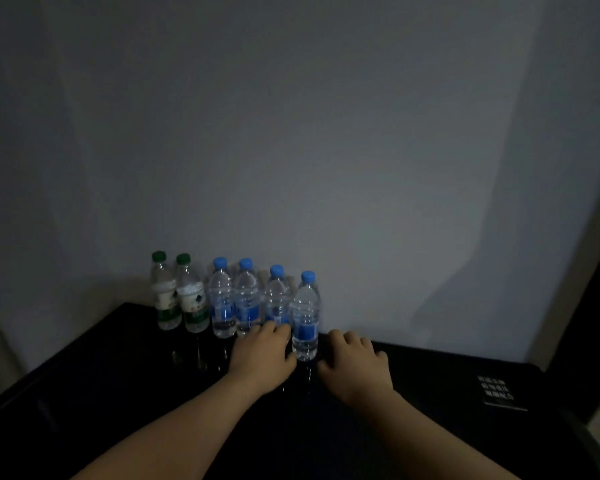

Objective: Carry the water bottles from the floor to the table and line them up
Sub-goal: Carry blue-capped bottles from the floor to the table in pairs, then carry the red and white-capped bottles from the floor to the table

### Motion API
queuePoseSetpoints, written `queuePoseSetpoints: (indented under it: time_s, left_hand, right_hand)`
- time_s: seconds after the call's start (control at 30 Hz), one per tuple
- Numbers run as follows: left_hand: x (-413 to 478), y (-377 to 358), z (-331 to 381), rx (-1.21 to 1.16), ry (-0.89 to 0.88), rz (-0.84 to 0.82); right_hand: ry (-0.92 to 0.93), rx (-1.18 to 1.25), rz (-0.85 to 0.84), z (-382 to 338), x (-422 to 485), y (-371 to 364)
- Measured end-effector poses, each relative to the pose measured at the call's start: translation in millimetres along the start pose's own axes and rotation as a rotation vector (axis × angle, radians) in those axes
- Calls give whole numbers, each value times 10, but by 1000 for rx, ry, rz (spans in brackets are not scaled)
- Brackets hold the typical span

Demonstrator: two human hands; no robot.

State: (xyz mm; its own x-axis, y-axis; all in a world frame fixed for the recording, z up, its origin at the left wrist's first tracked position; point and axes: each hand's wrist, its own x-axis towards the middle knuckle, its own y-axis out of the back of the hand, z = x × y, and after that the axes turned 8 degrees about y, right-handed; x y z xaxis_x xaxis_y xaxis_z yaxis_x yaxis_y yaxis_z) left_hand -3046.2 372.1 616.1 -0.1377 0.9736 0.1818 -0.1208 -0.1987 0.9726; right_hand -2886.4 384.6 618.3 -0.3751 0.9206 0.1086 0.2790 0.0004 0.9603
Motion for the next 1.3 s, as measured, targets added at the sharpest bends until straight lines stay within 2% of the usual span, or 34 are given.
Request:
queuePoseSetpoints:
  time_s: [0.23,0.43,0.63,0.8,1.07,1.3]
  left_hand:
    - [-720,-135,115,29,59,-112]
    - [-1365,-107,242,-9,-6,-136]
    - [-2342,-41,153,-74,-57,-170]
    - [-3085,44,339,-97,-160,-164]
    - [-3876,154,1389,-102,-426,-228]
    - [-4829,-55,2938,-72,-696,-249]
  right_hand:
    - [-4,64,-72,82,-630,-193]
    - [-11,106,-156,145,-1380,-272]
    - [-85,98,-191,-106,-2332,-486]
    - [-187,50,-89,-236,-3169,-531]
    - [-385,12,55,212,-4613,-105]
    - [-642,-18,122,1034,-6218,218]
